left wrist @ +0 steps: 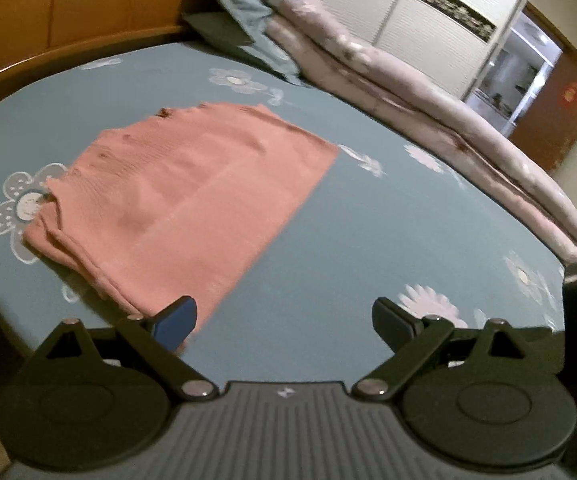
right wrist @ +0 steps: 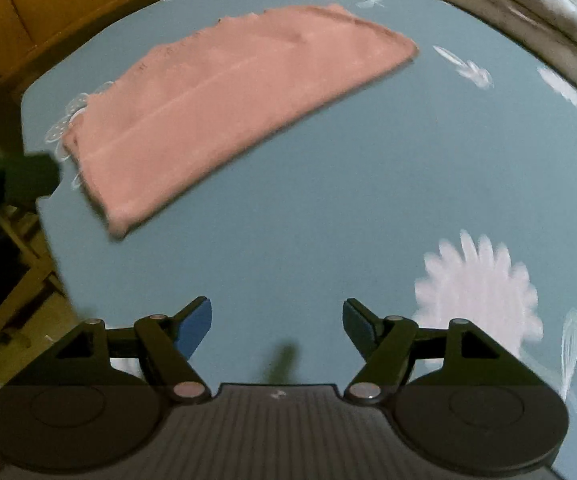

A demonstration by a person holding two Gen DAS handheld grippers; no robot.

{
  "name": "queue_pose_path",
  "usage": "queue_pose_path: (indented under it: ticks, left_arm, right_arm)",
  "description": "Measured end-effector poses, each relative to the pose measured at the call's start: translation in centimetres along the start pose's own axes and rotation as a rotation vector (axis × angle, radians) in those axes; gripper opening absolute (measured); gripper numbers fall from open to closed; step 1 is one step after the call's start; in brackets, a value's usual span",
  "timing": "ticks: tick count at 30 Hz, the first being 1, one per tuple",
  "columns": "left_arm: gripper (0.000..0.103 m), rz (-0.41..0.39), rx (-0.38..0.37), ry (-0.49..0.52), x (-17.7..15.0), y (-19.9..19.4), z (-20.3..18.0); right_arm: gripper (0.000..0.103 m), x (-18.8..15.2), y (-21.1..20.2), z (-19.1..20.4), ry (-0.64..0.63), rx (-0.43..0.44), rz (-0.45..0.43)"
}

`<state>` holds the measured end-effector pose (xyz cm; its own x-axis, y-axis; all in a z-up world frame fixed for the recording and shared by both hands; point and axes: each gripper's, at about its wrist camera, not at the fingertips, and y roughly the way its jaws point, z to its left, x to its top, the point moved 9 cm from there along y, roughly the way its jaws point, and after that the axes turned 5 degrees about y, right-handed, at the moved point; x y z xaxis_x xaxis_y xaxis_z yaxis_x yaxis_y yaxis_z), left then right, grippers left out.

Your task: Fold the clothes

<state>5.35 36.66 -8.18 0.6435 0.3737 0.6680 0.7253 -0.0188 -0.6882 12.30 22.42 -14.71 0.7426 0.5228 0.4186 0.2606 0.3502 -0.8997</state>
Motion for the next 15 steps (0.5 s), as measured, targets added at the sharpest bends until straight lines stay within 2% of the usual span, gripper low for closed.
queue_pose_path:
  ticks: [2, 9, 15]
  left_arm:
    - [0.094, 0.019, -0.014, 0.029, -0.9, -0.5, -1.9]
    - [0.094, 0.072, -0.067, 0.109, -4.3, -2.3, -7.8]
    - [0.095, 0.096, -0.088, 0.179, -5.4, -3.6, -11.2]
  right_arm:
    - [0.079, -1.8, -1.4, -0.3, 0.014, 0.009, 0.002]
    - [0.081, -5.6, -6.5, -1.7, 0.06, -0.058, -0.054]
    - [0.083, -8.8, -9.9, -3.3, 0.109, -0.086, -0.095]
